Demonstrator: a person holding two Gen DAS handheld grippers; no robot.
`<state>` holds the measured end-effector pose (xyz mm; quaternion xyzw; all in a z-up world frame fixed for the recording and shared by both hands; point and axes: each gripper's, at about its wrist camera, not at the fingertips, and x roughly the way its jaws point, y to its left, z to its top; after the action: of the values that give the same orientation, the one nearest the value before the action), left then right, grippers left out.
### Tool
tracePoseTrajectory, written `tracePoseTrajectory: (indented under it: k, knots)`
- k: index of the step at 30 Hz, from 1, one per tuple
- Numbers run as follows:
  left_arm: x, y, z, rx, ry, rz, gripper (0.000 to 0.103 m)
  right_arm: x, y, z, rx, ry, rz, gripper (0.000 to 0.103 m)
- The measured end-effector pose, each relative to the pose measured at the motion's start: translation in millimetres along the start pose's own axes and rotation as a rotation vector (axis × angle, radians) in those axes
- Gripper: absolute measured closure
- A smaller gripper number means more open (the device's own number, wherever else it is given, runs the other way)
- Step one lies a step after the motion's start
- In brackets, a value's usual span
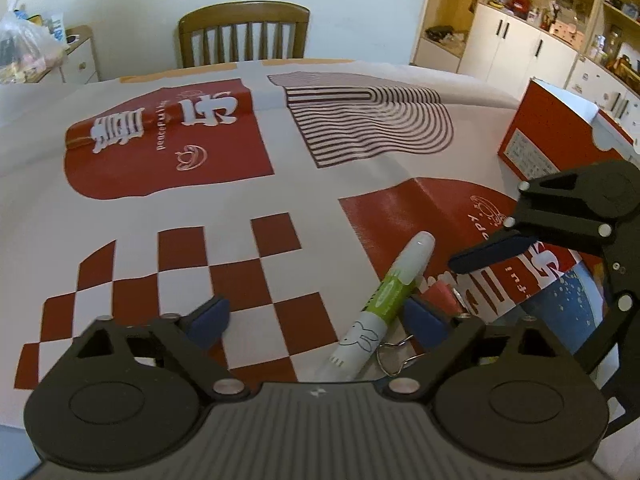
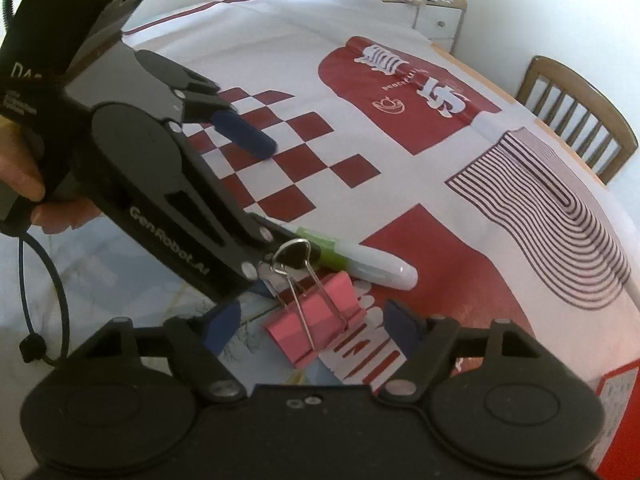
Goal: Organize rigid objects
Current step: 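Grasp the white glue stick with the left tool while the right tool grasps the pink binder clip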
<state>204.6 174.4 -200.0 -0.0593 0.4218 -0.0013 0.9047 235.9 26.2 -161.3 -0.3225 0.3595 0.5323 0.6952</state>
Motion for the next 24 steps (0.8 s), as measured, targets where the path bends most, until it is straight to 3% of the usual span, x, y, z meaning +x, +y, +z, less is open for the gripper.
tracePoseTrajectory:
  k: [3, 14, 23, 24]
  knots:
    - [2.2, -4.5, 0.9, 0.031, -0.006, -0.009, 0.019, 3.3, -0.8, 1.0, -0.011, 0.009, 0.004, 0.030]
    - [5.0, -25.0, 3.5, 0.152, -0.026, -0.030, 0.065, 3.9, 0.1, 4.2, -0.023, -0.004, 0.017, 0.047]
    - [9.5, -32.1, 9.3, 0.109, -0.016, -0.044, 0.083, -11.2, -0.6, -0.2, 0.109, -0.008, -0.058, 0.063]
    - [9.8, -32.5, 10.0, 0.098, -0.014, -0.039, 0.084, -13.9, 0.2, -0.6, 0.122, -0.013, -0.070, 0.070]
